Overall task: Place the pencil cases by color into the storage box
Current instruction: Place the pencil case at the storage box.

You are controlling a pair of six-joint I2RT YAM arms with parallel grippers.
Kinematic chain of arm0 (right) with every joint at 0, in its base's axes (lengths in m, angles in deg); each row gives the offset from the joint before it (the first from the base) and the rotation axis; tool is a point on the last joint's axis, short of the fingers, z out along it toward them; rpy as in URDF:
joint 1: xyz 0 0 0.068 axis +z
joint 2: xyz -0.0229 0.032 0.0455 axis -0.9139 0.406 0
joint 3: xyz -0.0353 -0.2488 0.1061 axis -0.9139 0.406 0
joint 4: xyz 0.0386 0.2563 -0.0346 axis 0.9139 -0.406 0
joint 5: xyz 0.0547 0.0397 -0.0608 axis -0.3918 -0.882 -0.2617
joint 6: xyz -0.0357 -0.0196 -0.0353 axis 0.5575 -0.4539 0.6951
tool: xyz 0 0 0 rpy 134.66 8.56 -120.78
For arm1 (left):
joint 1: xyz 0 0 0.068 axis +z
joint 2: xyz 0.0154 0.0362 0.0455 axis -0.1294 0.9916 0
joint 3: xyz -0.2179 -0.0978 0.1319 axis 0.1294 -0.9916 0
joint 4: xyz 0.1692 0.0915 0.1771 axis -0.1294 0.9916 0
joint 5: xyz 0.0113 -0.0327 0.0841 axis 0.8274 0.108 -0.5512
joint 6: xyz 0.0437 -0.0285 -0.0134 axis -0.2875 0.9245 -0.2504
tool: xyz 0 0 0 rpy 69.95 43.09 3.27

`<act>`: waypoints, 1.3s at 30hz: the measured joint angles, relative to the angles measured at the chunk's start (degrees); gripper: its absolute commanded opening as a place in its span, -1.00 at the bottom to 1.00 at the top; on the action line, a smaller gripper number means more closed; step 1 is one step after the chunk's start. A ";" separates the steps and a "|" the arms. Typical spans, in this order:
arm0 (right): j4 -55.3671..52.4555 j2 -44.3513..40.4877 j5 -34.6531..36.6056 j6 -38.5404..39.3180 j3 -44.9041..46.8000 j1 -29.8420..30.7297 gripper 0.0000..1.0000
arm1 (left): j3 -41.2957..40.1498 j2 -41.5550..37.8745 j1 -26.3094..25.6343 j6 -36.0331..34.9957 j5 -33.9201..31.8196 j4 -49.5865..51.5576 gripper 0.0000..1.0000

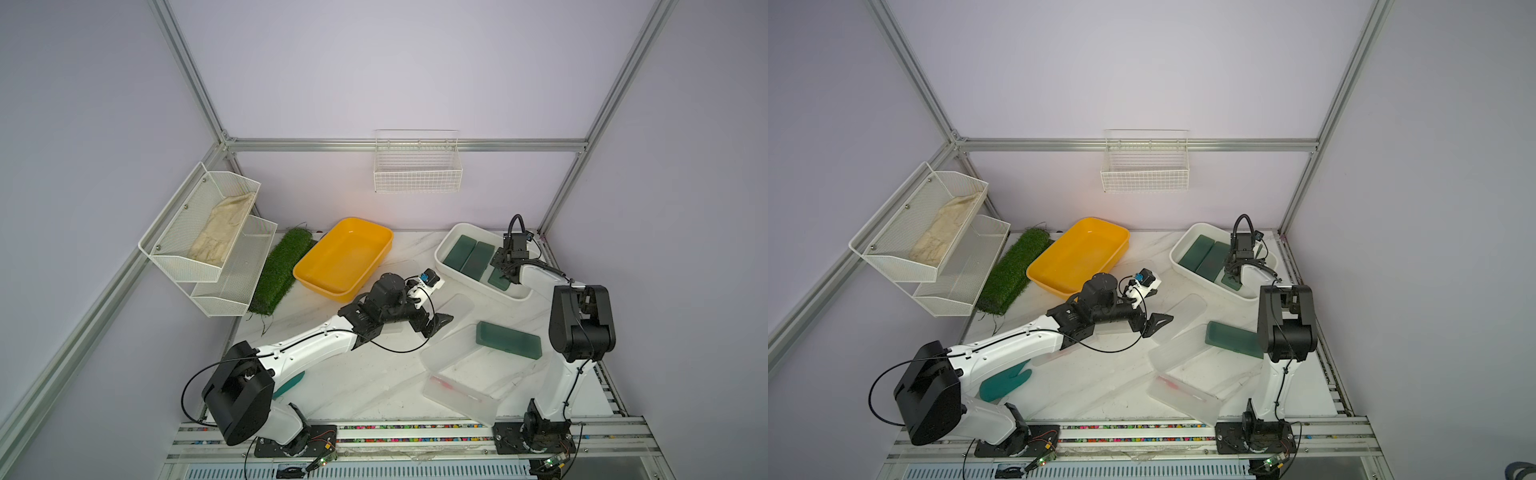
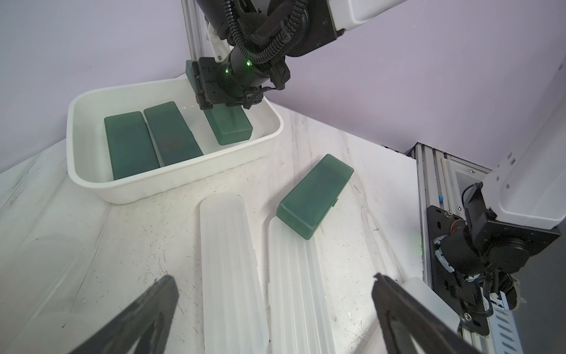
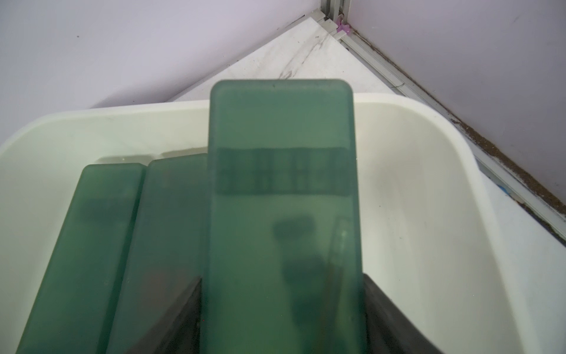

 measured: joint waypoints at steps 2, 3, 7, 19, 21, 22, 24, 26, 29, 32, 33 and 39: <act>-0.63 1.01 0.00 -0.09 -0.92 -0.07 0.30 | -0.04 0.00 -0.07 -0.07 0.00 -0.15 1.00; -0.98 1.46 -0.04 -0.20 -1.33 -0.07 0.30 | -0.07 0.00 -0.07 -0.15 0.00 -0.31 1.00; -2.05 2.91 -0.48 -0.44 -2.60 -0.09 0.30 | -0.33 -0.02 -0.11 -0.63 0.00 -0.76 1.00; -4.00 7.58 -1.68 -0.76 -4.98 -0.09 0.30 | -1.46 -3.17 -0.33 -1.49 -0.02 -0.85 1.00; -4.24 8.31 -1.75 -0.85 -5.42 -0.09 0.30 | -1.49 -3.58 -0.37 -1.49 -0.02 -0.85 1.00; -4.35 8.66 -1.86 -0.85 -5.68 -0.09 0.30 | -1.49 -3.69 -0.37 -1.49 -0.02 -0.87 0.99; -4.61 9.49 -2.14 -0.87 -6.25 -0.09 0.31 | -1.49 -3.78 -0.37 -1.51 -0.04 -0.96 1.00; -4.92 9.94 -2.38 -0.92 -6.75 -0.07 0.31 | -1.64 -3.78 -0.37 -1.55 -0.09 -1.25 1.00; -5.11 10.29 -2.67 -1.27 -7.45 -0.07 0.32 | -1.84 -3.78 -0.37 -1.62 -0.15 -1.27 1.00; -5.49 10.67 -2.97 -1.70 -8.22 -0.07 0.35 | -1.86 -3.80 -0.37 -1.73 -0.28 -1.31 1.00; -5.57 10.86 -3.08 -1.79 -8.55 -0.07 0.36 | -1.86 -3.80 -0.37 -1.92 -0.39 -1.33 1.00; -5.79 12.48 -4.11 -2.29 -10.75 -0.07 0.57 | -2.38 -4.07 -0.37 -2.12 -0.72 -2.14 1.00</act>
